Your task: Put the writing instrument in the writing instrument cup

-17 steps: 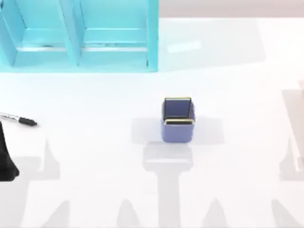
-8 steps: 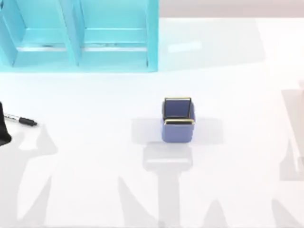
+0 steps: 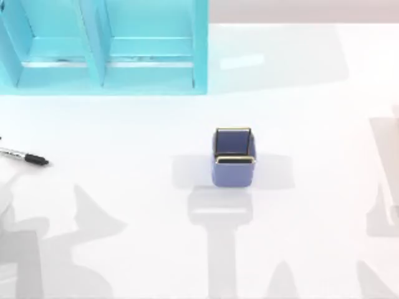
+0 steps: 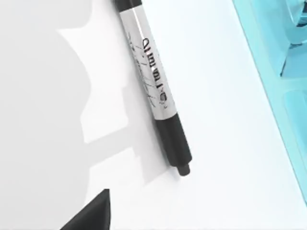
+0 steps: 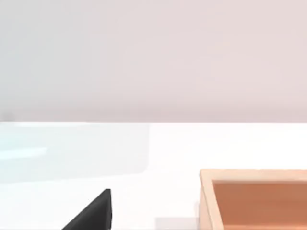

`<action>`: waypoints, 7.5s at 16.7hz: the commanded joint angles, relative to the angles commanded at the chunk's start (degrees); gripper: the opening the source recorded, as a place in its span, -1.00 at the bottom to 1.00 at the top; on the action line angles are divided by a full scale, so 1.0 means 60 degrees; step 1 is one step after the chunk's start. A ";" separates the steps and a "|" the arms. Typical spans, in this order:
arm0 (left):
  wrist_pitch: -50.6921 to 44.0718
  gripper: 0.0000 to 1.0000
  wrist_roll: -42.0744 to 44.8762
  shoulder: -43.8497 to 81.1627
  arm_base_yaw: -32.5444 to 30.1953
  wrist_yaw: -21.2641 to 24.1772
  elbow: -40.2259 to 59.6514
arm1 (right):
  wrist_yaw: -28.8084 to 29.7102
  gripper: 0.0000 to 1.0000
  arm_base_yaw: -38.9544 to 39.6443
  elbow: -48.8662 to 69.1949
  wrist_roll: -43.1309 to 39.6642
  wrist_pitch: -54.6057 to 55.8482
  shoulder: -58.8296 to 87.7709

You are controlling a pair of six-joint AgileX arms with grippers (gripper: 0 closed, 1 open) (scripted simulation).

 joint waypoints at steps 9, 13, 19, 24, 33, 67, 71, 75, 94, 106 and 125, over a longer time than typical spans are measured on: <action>0.0869 1.00 -0.1951 0.2878 0.0813 0.1088 0.0935 | 0.0000 1.00 0.0000 0.0000 0.0000 0.0000 0.0000; 0.0885 1.00 -0.1953 0.2874 0.0757 0.1060 0.0907 | 0.0000 1.00 0.0000 0.0000 0.0000 0.0000 0.0000; 0.2335 1.00 -0.2647 0.5071 -0.0077 0.0469 0.2022 | 0.0000 1.00 0.0000 0.0000 0.0000 0.0000 0.0000; 0.3607 1.00 -0.3250 0.7007 -0.0914 -0.0132 0.2978 | 0.0000 1.00 0.0000 0.0000 0.0000 0.0000 0.0000; 0.3688 0.40 -0.3297 0.7110 -0.0975 -0.0177 0.3037 | 0.0000 1.00 0.0000 0.0000 0.0000 0.0000 0.0000; -0.8575 -1.00 -0.0450 -0.2485 0.1756 0.0600 0.3139 | 0.0000 1.00 0.0000 0.0000 0.0000 0.0000 0.0000; -0.9727 -1.00 -0.0108 -0.3571 0.2136 0.0761 0.2938 | 0.0000 1.00 0.0000 0.0000 0.0000 0.0000 0.0000; -0.9750 -1.00 -0.0084 -0.3562 0.2108 0.0744 0.2961 | 0.0000 1.00 0.0000 0.0000 0.0000 0.0000 0.0000; -0.5047 -1.00 0.1986 0.3795 -0.8545 -1.3214 0.8953 | 0.0000 1.00 0.0000 0.0000 0.0000 0.0000 0.0000; -0.3191 -1.00 0.2693 0.7611 -1.3755 -1.9500 1.1485 | 0.0000 1.00 0.0000 0.0000 0.0000 0.0000 0.0000; -0.4545 -1.00 0.1419 0.7978 -1.3939 -1.9810 1.2066 | 0.0000 1.00 0.0000 0.0000 0.0000 0.0000 0.0000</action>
